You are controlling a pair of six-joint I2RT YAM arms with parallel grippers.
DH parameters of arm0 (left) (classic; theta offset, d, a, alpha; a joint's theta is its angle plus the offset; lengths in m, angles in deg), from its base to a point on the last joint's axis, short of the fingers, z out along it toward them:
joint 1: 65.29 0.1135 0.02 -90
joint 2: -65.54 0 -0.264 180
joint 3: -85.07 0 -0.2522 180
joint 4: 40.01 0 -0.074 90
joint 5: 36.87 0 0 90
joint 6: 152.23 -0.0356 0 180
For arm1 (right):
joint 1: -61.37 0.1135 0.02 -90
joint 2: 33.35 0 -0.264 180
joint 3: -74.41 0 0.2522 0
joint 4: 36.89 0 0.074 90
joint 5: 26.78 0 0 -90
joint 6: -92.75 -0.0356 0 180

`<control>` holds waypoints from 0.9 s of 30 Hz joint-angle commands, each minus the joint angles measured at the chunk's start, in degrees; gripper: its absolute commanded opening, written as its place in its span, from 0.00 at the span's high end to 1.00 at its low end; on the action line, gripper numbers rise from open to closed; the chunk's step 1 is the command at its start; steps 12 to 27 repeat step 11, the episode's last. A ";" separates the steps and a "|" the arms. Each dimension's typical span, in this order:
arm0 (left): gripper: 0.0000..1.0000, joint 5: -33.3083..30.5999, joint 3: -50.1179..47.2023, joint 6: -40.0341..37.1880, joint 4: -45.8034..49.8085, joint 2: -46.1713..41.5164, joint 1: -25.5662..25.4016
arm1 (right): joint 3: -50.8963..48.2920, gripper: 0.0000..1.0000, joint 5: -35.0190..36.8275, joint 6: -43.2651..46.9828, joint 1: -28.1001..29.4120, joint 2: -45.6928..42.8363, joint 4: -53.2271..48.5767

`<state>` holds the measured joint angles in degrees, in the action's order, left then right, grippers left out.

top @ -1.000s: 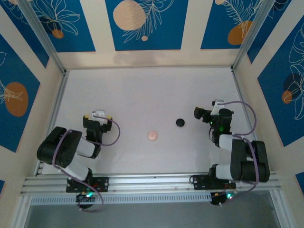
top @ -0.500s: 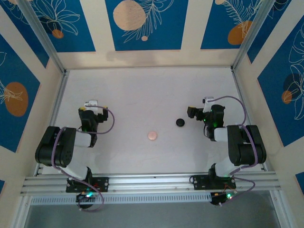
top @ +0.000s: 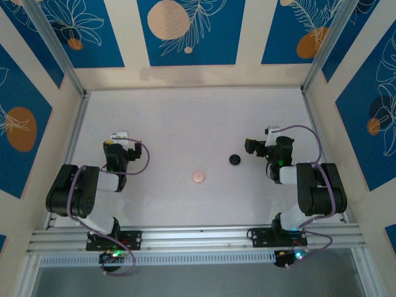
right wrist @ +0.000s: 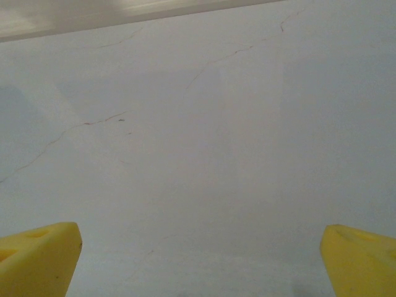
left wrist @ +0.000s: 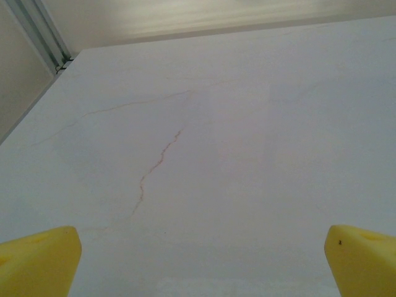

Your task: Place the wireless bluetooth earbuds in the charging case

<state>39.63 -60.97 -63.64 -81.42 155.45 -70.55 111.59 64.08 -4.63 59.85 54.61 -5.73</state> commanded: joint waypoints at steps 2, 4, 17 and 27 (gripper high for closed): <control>0.00 1.02 0.18 0.71 -0.45 -0.53 0.27 | 0.51 0.01 -0.71 1.47 -0.08 -0.71 0.97; 0.00 1.11 0.56 0.79 0.05 -0.43 0.33 | 0.54 0.01 -0.67 1.49 -0.06 -0.71 0.96; 0.00 0.57 -0.19 0.82 -1.00 -0.52 0.28 | 0.56 0.01 -0.51 1.47 0.02 -0.69 1.04; 0.00 0.57 -0.19 0.82 -1.00 -0.52 0.28 | 0.56 0.01 -0.51 1.47 0.02 -0.69 1.04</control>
